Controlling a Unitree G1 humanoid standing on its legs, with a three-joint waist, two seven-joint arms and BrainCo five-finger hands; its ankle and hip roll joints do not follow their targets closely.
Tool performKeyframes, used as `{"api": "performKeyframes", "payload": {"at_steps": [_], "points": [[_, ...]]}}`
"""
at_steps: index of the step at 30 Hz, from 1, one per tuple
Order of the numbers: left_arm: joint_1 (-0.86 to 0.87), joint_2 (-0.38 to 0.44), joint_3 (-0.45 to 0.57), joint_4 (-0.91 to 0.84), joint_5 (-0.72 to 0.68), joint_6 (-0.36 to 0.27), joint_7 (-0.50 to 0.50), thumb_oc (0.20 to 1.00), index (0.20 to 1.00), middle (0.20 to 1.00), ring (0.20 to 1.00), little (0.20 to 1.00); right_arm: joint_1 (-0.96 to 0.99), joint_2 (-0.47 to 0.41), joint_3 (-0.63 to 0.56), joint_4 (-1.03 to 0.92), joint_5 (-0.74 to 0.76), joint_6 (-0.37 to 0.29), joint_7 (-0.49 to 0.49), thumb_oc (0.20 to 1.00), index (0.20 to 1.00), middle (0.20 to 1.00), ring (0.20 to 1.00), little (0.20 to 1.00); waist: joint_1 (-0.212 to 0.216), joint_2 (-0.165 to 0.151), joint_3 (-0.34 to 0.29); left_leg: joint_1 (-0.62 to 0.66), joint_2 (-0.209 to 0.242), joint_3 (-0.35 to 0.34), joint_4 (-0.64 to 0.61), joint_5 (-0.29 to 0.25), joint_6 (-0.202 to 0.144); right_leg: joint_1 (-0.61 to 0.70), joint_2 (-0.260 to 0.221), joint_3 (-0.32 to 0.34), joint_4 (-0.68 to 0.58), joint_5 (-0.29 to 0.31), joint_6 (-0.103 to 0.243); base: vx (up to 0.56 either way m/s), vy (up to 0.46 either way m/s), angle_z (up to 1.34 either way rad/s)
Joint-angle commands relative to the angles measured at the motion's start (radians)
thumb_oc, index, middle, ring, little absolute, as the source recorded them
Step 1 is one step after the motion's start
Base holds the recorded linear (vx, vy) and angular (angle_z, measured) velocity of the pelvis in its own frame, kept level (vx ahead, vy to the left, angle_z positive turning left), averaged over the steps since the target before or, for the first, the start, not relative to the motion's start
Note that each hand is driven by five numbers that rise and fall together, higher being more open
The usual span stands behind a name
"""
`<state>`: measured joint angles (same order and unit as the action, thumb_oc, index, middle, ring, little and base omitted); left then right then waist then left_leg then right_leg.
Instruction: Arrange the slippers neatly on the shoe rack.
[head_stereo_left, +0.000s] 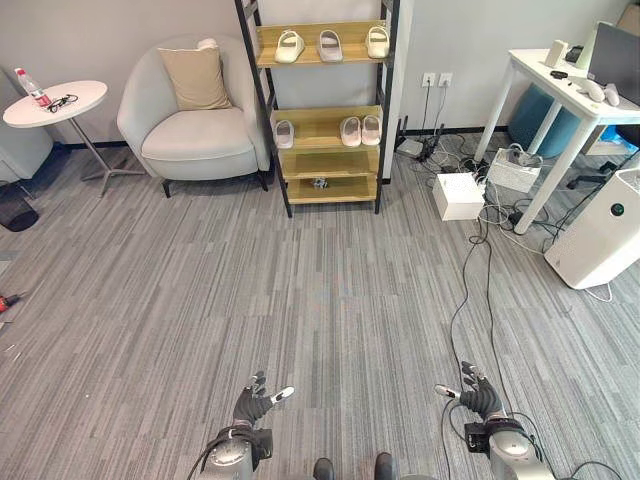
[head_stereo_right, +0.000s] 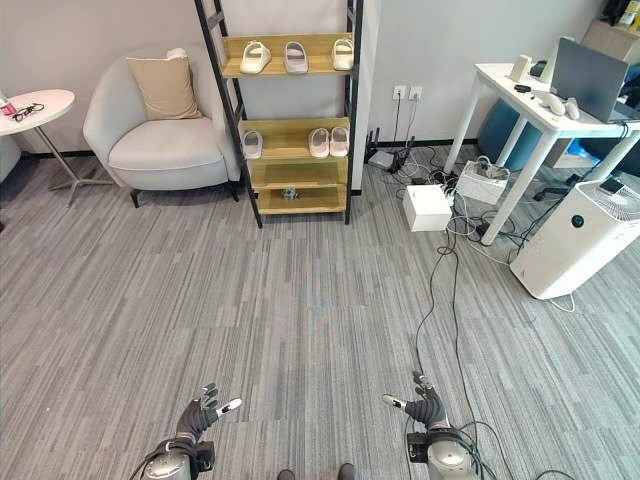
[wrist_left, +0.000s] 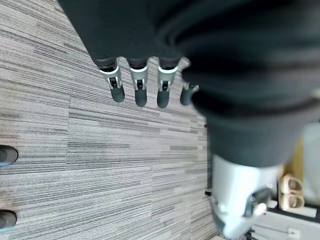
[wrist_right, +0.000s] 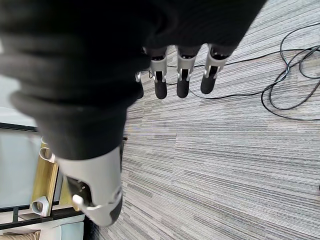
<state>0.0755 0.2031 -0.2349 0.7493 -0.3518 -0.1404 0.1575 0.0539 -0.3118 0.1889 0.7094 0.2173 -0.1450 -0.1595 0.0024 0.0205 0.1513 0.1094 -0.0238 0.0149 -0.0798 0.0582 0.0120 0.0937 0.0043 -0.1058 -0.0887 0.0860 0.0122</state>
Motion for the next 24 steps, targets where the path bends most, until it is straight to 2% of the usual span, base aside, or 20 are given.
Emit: {"api": "performKeyframes", "payload": {"at_steps": [1, 18, 24], "points": [[-0.057, 0.002, -0.013, -0.007, -0.017, -0.029, 0.000, 1.000, 1.000, 1.000, 1.000, 1.000, -0.047, -0.007, 0.037, -0.016, 0.007, -0.027, -0.001, 1.000, 1.000, 1.000, 1.000, 1.000, -0.003, -0.027, -0.005, 0.029, 0.031, -0.020, -0.007, -0.074, -0.048, 0.045, -0.078, 0.001, 0.001, -0.110, 0.090, 0.00, 0.000, 0.00], [-0.038, 0.023, -0.010, 0.002, 0.006, -0.021, -0.009, 1.000, 1.000, 1.000, 1.000, 1.000, -0.060, 0.001, 0.048, -0.001, 0.018, -0.017, 0.005, 1.000, 1.000, 1.000, 1.000, 1.000, -0.002, -0.037, 0.019, 0.018, 0.020, -0.016, -0.007, -0.077, -0.037, 0.030, -0.087, 0.009, 0.001, -0.098, 0.097, 0.00, 0.022, 0.00], [-0.024, 0.037, 0.020, 0.016, -0.012, -0.024, -0.006, 1.000, 1.000, 1.000, 1.000, 1.000, -0.086, -0.003, 0.044, -0.011, 0.014, -0.015, 0.004, 1.000, 1.000, 1.000, 1.000, 1.000, 0.010, -0.052, 0.044, -0.018, -0.010, -0.015, -0.001, -0.080, -0.008, -0.011, -0.118, 0.027, 0.015, -0.071, 0.121, -0.03, 0.133, -0.04]]}}
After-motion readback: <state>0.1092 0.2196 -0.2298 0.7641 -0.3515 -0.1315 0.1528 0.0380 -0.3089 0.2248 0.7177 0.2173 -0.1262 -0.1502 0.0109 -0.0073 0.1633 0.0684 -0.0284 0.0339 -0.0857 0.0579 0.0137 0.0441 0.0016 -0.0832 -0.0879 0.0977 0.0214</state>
